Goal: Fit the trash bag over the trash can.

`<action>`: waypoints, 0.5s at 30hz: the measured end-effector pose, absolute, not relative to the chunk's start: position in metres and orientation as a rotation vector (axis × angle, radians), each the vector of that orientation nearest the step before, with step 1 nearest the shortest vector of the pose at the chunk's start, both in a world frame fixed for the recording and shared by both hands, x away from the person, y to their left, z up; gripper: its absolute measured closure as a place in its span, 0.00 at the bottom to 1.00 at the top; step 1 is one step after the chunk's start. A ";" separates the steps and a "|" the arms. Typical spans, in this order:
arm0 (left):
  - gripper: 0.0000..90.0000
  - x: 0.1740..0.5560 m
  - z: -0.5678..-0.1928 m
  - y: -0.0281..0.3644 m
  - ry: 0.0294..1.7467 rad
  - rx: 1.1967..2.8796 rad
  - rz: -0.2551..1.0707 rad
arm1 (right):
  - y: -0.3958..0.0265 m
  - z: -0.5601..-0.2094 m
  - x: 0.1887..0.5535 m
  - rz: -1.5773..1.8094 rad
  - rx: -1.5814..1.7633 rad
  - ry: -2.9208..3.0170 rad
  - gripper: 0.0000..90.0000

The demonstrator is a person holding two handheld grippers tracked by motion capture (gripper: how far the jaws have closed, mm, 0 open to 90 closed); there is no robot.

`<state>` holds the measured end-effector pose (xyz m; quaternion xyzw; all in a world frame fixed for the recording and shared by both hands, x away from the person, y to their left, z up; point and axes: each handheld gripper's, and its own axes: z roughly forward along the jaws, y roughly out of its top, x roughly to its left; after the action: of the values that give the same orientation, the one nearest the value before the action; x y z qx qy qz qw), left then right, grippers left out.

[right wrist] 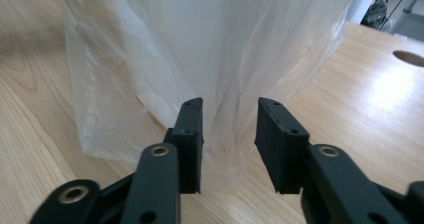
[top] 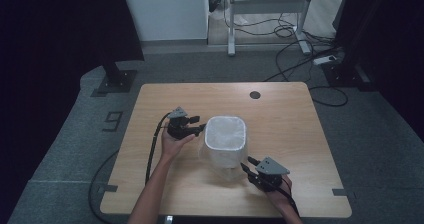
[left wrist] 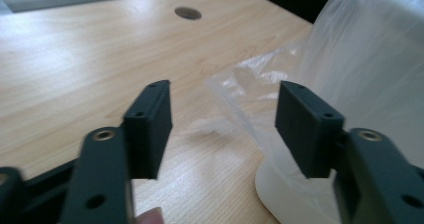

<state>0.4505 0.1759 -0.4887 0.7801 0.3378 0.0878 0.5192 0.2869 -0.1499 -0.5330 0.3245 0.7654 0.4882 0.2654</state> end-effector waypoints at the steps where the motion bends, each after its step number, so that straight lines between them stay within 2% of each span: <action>1: 0.40 0.450 -0.487 0.178 0.807 1.866 0.215 | -0.150 -0.532 0.286 1.332 0.873 2.057 0.67; 5: 0.36 0.446 -0.479 0.182 0.797 1.847 0.231 | -0.153 -0.527 0.282 1.365 0.864 2.016 0.61; 12: 0.37 0.428 -0.456 0.194 0.742 1.824 0.240 | -0.165 -0.519 0.272 1.442 0.867 1.998 0.53; 15: 0.37 0.419 -0.445 0.198 0.704 1.824 0.230 | -0.170 -0.517 0.268 1.436 0.864 2.012 0.52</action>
<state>0.4190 0.1984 -0.4452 0.7717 0.2979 0.0972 0.5534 0.2683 -0.1696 -0.5170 0.3186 0.7423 0.5297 0.2587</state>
